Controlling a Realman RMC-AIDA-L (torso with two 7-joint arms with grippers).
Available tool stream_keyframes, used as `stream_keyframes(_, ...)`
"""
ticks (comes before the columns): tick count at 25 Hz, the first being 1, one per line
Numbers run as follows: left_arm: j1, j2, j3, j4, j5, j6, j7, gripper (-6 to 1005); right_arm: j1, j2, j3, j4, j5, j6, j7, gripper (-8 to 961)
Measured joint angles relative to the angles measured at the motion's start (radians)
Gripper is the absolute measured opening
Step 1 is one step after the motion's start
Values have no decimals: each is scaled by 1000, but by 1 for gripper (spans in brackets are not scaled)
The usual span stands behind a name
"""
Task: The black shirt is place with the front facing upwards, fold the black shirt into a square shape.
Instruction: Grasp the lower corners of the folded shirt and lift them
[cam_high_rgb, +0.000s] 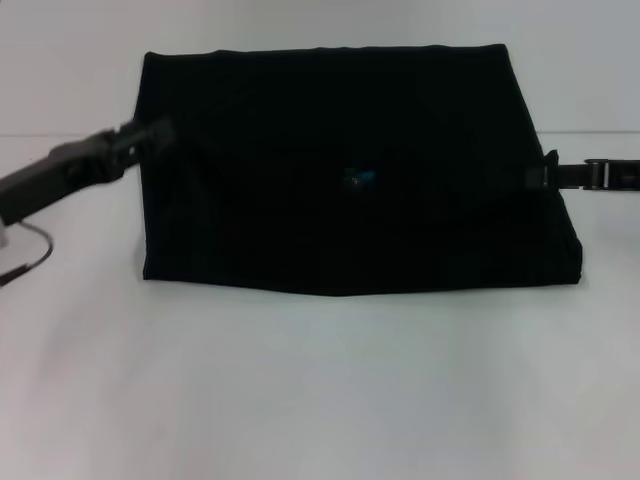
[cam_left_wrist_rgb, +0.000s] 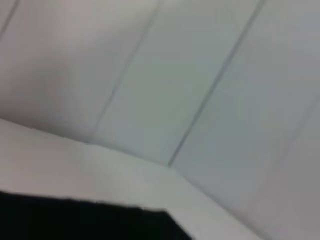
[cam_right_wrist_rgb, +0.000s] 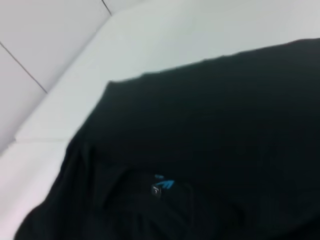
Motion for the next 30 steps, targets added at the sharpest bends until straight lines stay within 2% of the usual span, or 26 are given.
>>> stream_keyframes(1, 44, 10, 63, 27, 3, 14, 24, 638, -19, -2, 0, 2, 31, -6, -13, 720)
stream_keyframes(7, 86, 16, 121, 74, 112, -4, 74, 636, -107, 0, 0, 7, 185, -54, -117, 727)
stream_keyframes(12, 76, 4, 152, 86, 243, -77, 87, 633, -128, -2, 8, 28, 215, -54, -140, 732)
stream_keyframes(19, 53, -22, 310, 64, 264, -310, 77, 619, -124, -3, 27, 30, 216, -54, -127, 778)
stream_keyframes(23, 24, -17, 357, 9, 265, -389, 75, 611, -116, -3, 27, 30, 216, -58, -115, 779)
stream_keyframes(30, 10, -11, 362, -15, 265, -433, 58, 597, -107, -3, 22, 30, 216, -59, -113, 780)
